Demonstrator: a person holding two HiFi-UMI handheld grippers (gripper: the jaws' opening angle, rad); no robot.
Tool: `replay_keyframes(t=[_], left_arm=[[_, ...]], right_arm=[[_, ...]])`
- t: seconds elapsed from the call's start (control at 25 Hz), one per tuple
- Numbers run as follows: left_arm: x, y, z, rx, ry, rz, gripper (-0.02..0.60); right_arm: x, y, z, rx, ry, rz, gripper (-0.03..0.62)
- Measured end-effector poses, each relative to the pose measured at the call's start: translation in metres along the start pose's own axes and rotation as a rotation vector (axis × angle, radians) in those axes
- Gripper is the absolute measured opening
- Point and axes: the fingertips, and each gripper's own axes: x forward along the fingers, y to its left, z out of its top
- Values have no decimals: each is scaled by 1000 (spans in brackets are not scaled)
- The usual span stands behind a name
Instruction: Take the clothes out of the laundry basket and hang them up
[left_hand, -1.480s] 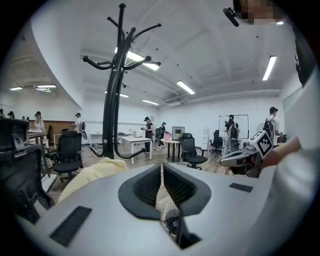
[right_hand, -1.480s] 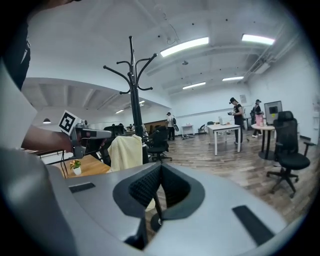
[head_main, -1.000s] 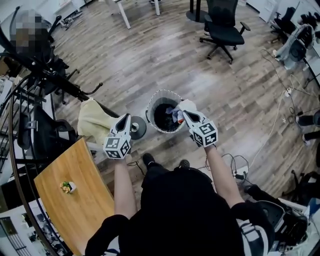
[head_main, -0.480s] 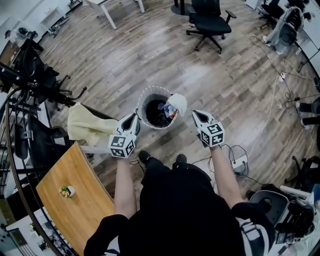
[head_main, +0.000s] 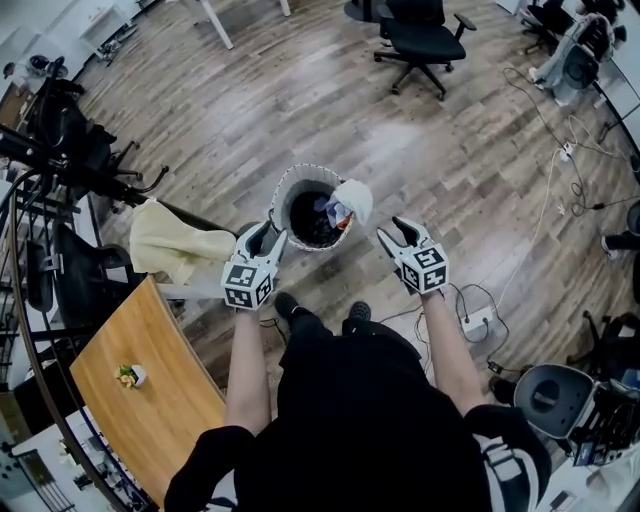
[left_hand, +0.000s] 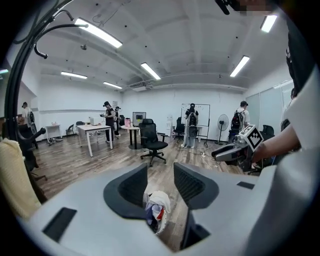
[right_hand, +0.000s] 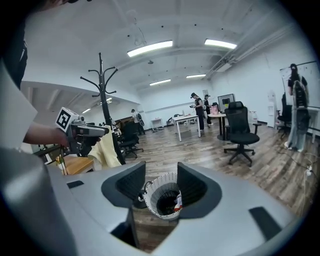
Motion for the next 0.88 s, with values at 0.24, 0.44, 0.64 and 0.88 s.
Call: replay_keyframes(t=[0.24,0.44,0.64,0.88], left_arm=[[5,-2,-4,-22,4,-14,175],[13,4,-19,-25,48,-45,175],[35,22,-25,-45,62,-82,175],[80,37,-19,14,113,-186,175]], right_arm=[[3,-2,-4,-6,23,-1,218],[10,-10,-13,30,40,-33,216],[25,-17,-17,50,61,-68,213],[51,-37,-7,95,60,-134,209]])
